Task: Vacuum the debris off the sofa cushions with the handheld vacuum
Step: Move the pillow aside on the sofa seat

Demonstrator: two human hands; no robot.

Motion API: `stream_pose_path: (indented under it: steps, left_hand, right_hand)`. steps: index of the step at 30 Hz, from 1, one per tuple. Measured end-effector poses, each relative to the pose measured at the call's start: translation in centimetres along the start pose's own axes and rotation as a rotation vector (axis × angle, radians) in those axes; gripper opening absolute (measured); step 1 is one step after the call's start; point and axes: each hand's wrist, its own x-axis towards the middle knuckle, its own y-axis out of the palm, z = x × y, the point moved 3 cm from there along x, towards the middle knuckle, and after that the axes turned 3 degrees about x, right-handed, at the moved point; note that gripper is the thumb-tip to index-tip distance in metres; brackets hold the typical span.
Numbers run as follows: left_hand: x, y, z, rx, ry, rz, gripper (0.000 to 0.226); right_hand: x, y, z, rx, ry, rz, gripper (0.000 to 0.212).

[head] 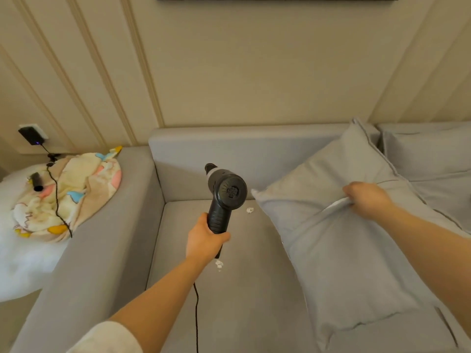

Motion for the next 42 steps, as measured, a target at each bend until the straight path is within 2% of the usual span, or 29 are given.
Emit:
stream_pose_path:
  steps: [5,9,15,17,23,25,29,34,38,42]
  left_hand:
    - [1.6,7.0,-4.2,0.004,0.006,0.028,0.042]
    - [3.1,13.8,-7.7,0.010,-0.033,0.071,0.042]
    - [5.1,20.2,-11.5,0.002,-0.085,0.070,0.041]
    - [5.9,21.2,-12.3,0.026,-0.093,0.060,0.040]
    - [8.6,22.1,-13.5,0.024,-0.122,0.006,0.036]
    - [9.6,22.4,-13.3,0.015,-0.149,-0.016,0.037]
    - [9.9,22.7,-12.5,0.016,-0.184,-0.017,0.039]
    - [9.5,22.6,-9.7,0.058,-0.266,0.004,0.039]
    - [9.0,22.6,-8.3,0.048,-0.307,-0.005,0.039]
    - [8.9,22.5,-8.0,0.013,-0.316,-0.015,0.038]
  right_hand:
    - [1.2,2.9,-6.8,-0.029,-0.036,0.070,0.010]
    - [3.8,6.0,-11.9,-0.039,-0.111,0.151,0.021]
    - [8.8,7.2,-17.2,-0.070,-0.259,0.148,0.020]
    - [11.0,6.6,-18.3,-0.075,-0.280,0.120,0.016]
    - [17.8,4.0,-18.5,-0.119,-0.349,-0.052,0.030]
    - [20.8,4.1,-17.7,-0.091,-0.305,-0.063,0.032]
    - [23.4,8.2,-16.0,0.089,-0.163,0.141,0.033]
    - [23.7,14.5,-13.0,0.047,-0.318,0.455,0.056]
    - [24.7,15.3,-12.6,0.057,-0.259,0.529,0.067]
    - [23.9,13.5,-10.2,0.274,-0.239,0.490,0.055]
